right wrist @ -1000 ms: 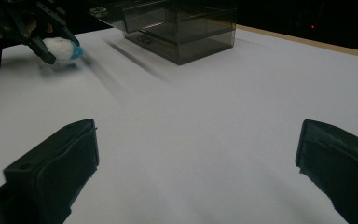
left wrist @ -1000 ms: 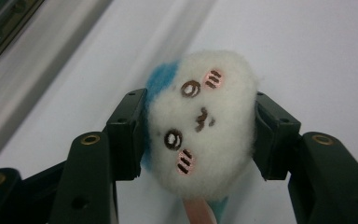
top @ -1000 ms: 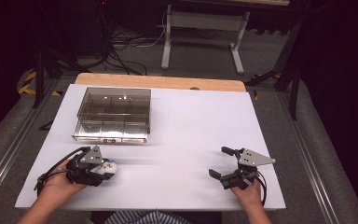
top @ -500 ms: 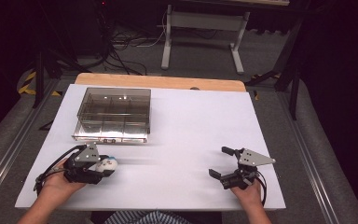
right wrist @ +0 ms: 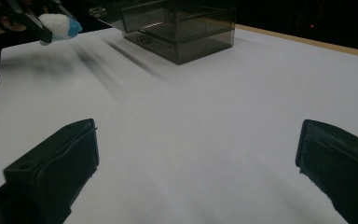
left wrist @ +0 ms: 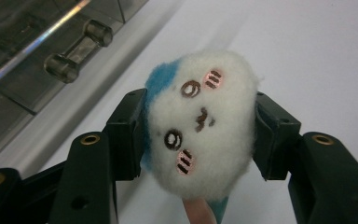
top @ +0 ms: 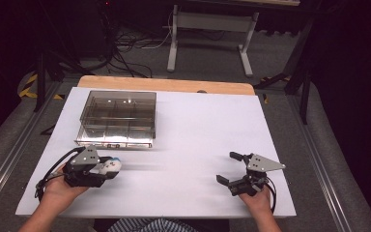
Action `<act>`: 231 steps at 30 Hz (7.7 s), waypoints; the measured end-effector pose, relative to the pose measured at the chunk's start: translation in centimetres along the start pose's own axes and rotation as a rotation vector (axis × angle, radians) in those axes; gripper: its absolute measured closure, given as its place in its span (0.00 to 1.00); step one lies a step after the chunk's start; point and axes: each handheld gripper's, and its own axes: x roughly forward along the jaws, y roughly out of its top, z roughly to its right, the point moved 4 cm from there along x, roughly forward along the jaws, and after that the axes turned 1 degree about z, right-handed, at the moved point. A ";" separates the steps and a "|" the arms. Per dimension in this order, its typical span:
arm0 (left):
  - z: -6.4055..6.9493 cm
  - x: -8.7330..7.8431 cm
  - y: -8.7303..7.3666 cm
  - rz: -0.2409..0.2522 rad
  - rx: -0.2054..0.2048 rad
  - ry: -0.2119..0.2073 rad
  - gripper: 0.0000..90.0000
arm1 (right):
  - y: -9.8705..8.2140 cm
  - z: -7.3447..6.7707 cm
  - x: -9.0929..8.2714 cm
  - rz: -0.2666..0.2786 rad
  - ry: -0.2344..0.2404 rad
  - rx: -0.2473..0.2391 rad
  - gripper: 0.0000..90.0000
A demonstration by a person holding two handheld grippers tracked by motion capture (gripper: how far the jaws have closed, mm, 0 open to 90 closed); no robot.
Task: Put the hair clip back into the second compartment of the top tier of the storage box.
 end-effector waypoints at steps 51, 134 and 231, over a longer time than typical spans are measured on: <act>-1.6 -2.4 3.8 0.149 -0.085 0.070 0.51 | 0.0 0.0 0.0 -0.001 -0.001 -0.003 0.00; -7.4 1.4 8.0 0.091 -0.194 0.253 0.50 | 0.0 -0.1 0.0 0.001 0.005 -0.001 0.00; -7.4 2.2 8.1 0.068 -0.265 0.247 1.00 | 0.0 0.0 -0.1 0.008 0.021 0.010 0.00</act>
